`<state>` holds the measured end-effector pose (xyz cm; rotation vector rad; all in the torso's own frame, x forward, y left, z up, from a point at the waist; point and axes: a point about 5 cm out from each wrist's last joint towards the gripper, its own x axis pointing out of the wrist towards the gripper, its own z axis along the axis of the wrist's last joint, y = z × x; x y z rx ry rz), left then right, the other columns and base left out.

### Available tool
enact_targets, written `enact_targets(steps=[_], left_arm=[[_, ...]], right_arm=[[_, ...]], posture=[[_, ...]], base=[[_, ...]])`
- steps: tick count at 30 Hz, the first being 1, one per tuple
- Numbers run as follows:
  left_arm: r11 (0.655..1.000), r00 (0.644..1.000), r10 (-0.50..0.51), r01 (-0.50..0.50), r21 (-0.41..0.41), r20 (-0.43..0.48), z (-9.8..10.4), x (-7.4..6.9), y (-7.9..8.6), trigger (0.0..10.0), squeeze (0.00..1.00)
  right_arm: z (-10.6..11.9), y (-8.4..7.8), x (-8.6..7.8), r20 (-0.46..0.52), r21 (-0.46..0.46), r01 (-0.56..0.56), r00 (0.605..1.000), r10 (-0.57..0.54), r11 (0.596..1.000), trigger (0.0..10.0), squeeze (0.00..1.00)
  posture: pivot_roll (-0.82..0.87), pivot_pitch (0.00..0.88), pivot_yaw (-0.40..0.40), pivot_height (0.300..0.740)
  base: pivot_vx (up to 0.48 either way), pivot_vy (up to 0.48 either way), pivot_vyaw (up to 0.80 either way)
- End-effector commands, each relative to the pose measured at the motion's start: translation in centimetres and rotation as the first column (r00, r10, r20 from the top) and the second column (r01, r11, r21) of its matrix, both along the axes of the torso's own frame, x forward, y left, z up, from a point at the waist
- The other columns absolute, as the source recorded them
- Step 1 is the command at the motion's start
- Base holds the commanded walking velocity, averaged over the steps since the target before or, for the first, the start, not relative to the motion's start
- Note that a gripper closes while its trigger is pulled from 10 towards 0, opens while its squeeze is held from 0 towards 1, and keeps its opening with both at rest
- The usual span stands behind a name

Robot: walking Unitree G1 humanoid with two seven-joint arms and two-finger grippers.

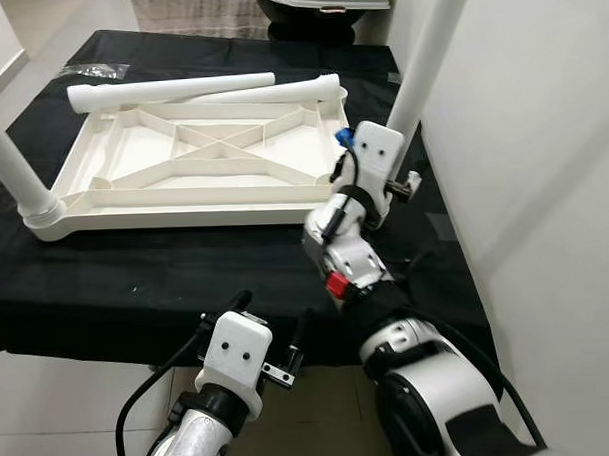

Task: Building children table

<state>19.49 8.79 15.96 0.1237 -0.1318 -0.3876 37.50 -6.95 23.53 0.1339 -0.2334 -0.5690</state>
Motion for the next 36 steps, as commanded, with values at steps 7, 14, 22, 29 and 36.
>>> enact_targets(steps=[7, 14, 22, 29, 36], left_arm=[[1.0, 1.0, -0.005, 0.005, 0.0, -0.018, -0.5, 0.0, 0.1, 10.0, 0.0], [1.0, 1.0, -0.007, 0.007, 0.008, -0.018, -0.7, 0.2, 0.3, 10.0, 0.0], [1.0, 1.0, -0.018, 0.019, 0.011, -0.015, -0.7, 0.3, 0.2, 10.0, 0.0], [0.999, 1.0, -0.028, 0.028, 0.016, -0.013, -0.7, 0.3, 0.1, 10.0, 0.0], [0.996, 0.997, -0.075, 0.075, 0.055, -0.002, -0.8, 0.1, -0.3, 10.0, 0.0]], right_arm=[[-0.4, -3.5, -1.8, 0.041, -0.036, -0.02, 0.999, 0.021, 0.999, 10.0, 0.0], [-1.5, -4.5, -2.9, 0.016, -0.04, -0.342, 0.939, 0.343, 0.939, 10.0, 0.0], [-5.0, -3.4, -3.3, -0.122, 0.229, -0.499, 0.837, 0.533, 0.836, 10.0, 0.0], [-7.1, -5.6, -2.8, -0.19, 0.42, -0.32, 0.884, 0.427, 0.849, 10.0, 0.0], [-5.0, -11.2, -1.5, -0.359, -0.292, -0.264, 0.921, 0.151, 0.919, 10.0, 0.0]], posture=[[0.09, 0.158, -0.089, 0.74], [0.08, 0.162, -0.083, 0.74], [0.08, 0.164, -0.084, 0.74], [0.08, 0.157, -0.082, 0.74], [0.1, 0.143, -0.078, 0.74]], base=[[0.0, 0.0, 0.0], [0.0, 0.0, 0.0], [0.0, 0.0, 0.0], [0.0, 0.0, 0.0], [0.0, 0.0, 0.0]])
